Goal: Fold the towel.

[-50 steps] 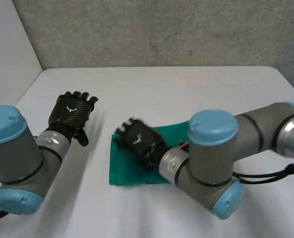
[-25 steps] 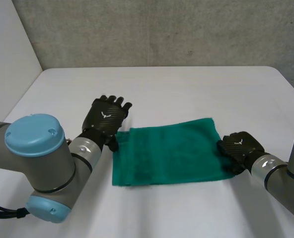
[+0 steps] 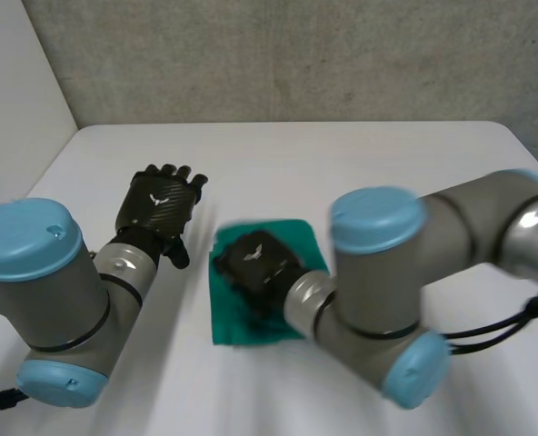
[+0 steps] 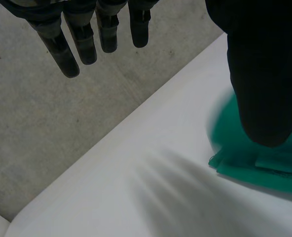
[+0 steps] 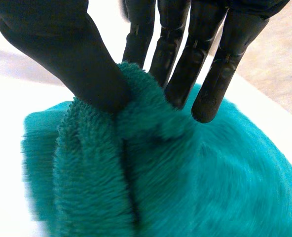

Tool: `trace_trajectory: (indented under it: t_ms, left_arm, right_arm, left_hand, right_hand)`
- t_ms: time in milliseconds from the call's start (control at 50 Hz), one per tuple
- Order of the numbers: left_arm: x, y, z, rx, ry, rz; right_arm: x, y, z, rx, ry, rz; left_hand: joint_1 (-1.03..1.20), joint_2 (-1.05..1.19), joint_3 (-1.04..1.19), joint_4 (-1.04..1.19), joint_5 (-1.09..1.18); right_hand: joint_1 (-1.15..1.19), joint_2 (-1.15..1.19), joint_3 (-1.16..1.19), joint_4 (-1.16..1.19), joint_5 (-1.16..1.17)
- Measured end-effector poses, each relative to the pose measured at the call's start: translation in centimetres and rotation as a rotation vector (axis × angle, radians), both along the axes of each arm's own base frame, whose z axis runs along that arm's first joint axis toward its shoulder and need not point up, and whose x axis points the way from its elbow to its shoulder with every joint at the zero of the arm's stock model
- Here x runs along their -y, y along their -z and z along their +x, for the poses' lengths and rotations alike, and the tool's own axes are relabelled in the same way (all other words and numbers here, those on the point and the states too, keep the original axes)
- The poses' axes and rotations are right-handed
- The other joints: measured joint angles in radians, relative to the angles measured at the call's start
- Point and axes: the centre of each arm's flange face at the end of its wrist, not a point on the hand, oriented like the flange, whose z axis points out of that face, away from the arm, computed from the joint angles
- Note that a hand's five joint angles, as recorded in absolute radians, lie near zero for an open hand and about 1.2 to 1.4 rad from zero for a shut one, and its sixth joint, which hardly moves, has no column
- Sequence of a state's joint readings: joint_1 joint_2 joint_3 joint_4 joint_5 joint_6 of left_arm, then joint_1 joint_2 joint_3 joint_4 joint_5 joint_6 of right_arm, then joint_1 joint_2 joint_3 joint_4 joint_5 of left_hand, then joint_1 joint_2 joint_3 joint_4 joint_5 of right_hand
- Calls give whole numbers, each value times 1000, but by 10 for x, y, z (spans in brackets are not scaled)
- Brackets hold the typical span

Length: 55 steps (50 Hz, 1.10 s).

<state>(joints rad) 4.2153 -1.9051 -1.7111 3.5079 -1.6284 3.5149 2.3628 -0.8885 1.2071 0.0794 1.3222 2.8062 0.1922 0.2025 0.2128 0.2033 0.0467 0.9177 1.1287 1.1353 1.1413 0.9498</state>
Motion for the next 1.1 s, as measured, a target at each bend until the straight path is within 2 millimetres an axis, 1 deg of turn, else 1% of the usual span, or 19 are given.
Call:
trace_trajectory:
  t_ms: [40, 60, 80, 120, 140, 160, 200, 240, 300, 320, 400, 460, 520, 580, 620, 740, 820, 1000, 1100]
  left_arm:
    - [0, 0, 0, -7, -1, 6]
    - [0, -1, 0, -10, 0, 7]
    - [0, -1, 0, -15, 1, 8]
    - [0, -3, -1, -20, 4, 6]
    - [0, -4, -2, -23, 5, 4]
    - [0, -6, -4, -29, 10, -2]
    - [0, -10, -7, -40, 18, -11]
    - [-1, -14, -12, -55, 28, -21]
    - [-2, -18, -17, -75, 43, -25]
    - [-5, -24, -26, -115, 66, -23]
    - [-11, -28, -37, -166, 94, 6]
    - [-19, -23, -48, -203, 118, 80]
    - [-28, -9, -57, -226, 121, 203]
    - [-33, 8, -58, -226, 73, 307]
    - [-34, 22, -55, -212, 14, 363]
    - [-35, 49, -41, -150, -115, 433]
    - [-38, 63, -31, -106, -159, 461]
    - [-40, 69, -23, -34, -158, 458]
    - [-37, 55, -26, 6, -126, 398]
  right_arm:
    - [-5, 7, 5, -26, -4, 19]
    - [-6, 9, 6, -32, 1, 23]
    - [-5, 9, 6, -34, 19, 28]
    - [-4, 7, 5, -28, 41, 29]
    - [-2, 4, 4, -18, 58, 29]
    - [1, -2, 0, 1, 90, 29]
    - [7, -12, -6, 33, 134, 28]
    - [13, -21, -15, 60, 174, 28]
    - [19, -29, -25, 82, 212, 28]
    - [26, -38, -39, 104, 261, 28]
    - [36, -45, -59, 119, 320, 32]
    - [43, -45, -68, 117, 350, 36]
    - [51, -43, -74, 109, 373, 43]
    - [58, -32, -74, 90, 382, 61]
    - [64, -18, -72, 63, 386, 86]
    - [73, 14, -66, -8, 382, 149]
    - [75, 25, -64, -45, 372, 170]
    - [75, 29, -64, -79, 353, 150]
    - [76, 21, -65, -65, 356, 126]
  left_hand:
    - [0, 0, 0, 0, 0]
    - [0, 0, 0, 0, 0]
    - [0, 0, 0, 0, 0]
    - [0, 0, 0, 0, 0]
    - [0, 0, 0, 0, 0]
    - [0, 0, 0, 0, 0]
    - [0, 0, 0, 0, 0]
    - [0, 0, 0, 0, 0]
    - [0, 0, 0, 0, 0]
    - [0, 0, 0, 0, 0]
    - [0, 0, 0, 0, 0]
    - [0, 0, 0, 0, 0]
    - [0, 0, 0, 0, 0]
    - [0, 0, 0, 0, 0]
    - [0, 0, 0, 0, 0]
    - [0, 0, 0, 0, 0]
    - [0, 0, 0, 0, 0]
    - [-10, 0, 0, 0, -3]
    - [-10, 0, 0, 0, -2]
  right_hand:
    - [0, 0, 0, 0, 0]
    - [-159, -240, -231, -235, -204]
    - [-290, -392, -396, -400, -366]
    - [-332, -453, -449, -454, -421]
    - [-332, -453, -449, -454, -421]
    - [-515, -660, -667, -674, -650]
    - [-645, -815, -826, -833, -816]
    - [-683, -858, -880, -880, -865]
    - [-705, -890, -910, -901, -882]
    - [-714, -906, -921, -908, -884]
    - [-714, -907, -922, -908, -884]
    - [-714, -907, -921, -908, -883]
    - [-714, -907, -921, -908, -884]
    - [-714, -907, -921, -908, -884]
    - [-714, -907, -921, -908, -884]
    - [-714, -907, -921, -908, -884]
    - [-714, -907, -921, -908, -884]
    - [-726, -907, -921, -908, -897]
    - [-726, -907, -921, -908, -898]
